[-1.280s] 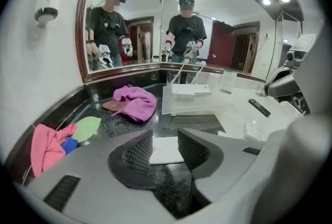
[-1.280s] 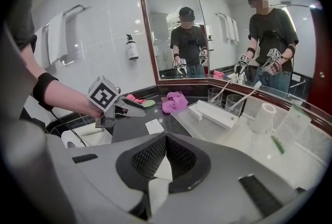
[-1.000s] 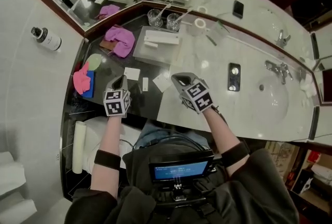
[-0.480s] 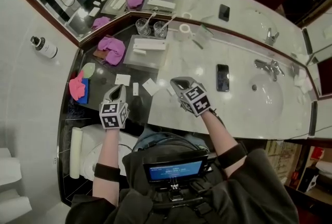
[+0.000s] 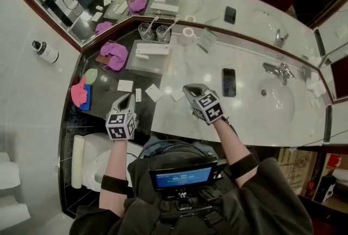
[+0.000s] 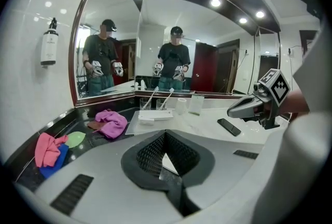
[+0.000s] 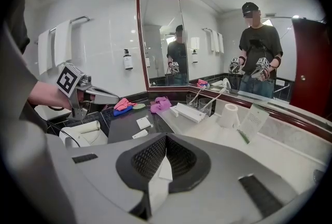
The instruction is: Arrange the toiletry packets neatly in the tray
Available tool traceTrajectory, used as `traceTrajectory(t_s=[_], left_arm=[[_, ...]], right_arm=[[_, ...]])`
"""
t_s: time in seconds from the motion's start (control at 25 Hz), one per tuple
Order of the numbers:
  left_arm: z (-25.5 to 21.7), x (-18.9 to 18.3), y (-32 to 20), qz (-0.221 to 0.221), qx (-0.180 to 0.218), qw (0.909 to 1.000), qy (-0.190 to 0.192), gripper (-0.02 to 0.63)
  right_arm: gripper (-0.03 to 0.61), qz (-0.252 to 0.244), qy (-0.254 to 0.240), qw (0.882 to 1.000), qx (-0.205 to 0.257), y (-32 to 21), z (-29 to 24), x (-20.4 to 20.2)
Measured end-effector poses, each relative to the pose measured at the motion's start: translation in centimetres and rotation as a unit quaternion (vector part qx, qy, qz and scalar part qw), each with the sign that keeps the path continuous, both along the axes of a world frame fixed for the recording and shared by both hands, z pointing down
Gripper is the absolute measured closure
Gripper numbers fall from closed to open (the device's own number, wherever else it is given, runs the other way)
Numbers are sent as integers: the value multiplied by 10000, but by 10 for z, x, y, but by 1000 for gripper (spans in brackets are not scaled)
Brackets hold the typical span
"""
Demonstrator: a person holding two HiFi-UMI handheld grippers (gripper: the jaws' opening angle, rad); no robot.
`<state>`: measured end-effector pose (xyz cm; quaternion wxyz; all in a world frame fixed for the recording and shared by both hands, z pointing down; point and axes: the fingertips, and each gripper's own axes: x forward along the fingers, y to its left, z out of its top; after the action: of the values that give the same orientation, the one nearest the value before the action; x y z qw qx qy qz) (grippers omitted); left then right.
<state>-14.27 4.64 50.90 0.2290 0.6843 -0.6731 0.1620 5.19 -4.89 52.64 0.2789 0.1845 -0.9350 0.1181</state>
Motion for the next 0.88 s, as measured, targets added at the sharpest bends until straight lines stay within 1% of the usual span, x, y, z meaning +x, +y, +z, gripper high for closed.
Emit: traceTrajectory(t_s=[0.32,0.56,0.72,0.8,0.88], left_arm=[[-10,-9,1,-39,123,9999,-33,614],[-8,-22,-5,-34,125,9999,-15,614],[-4,-32,-12,-6,46,10000,-17,614],[-1,-37,-18,7,14,10000,-27,614],[1,-42,-24,19,-1,10000,-27,614]], right_arm=[[566,-91,51,9999,-72,4,3,-14],[554,-230,205,9994,168,-8,4,-45],[477,-491,453,9972,326,-24,12,-76],[406,-637,563,9958,352,-33,18,-94],[362,-767,681,9939,396,-43,26,-112]])
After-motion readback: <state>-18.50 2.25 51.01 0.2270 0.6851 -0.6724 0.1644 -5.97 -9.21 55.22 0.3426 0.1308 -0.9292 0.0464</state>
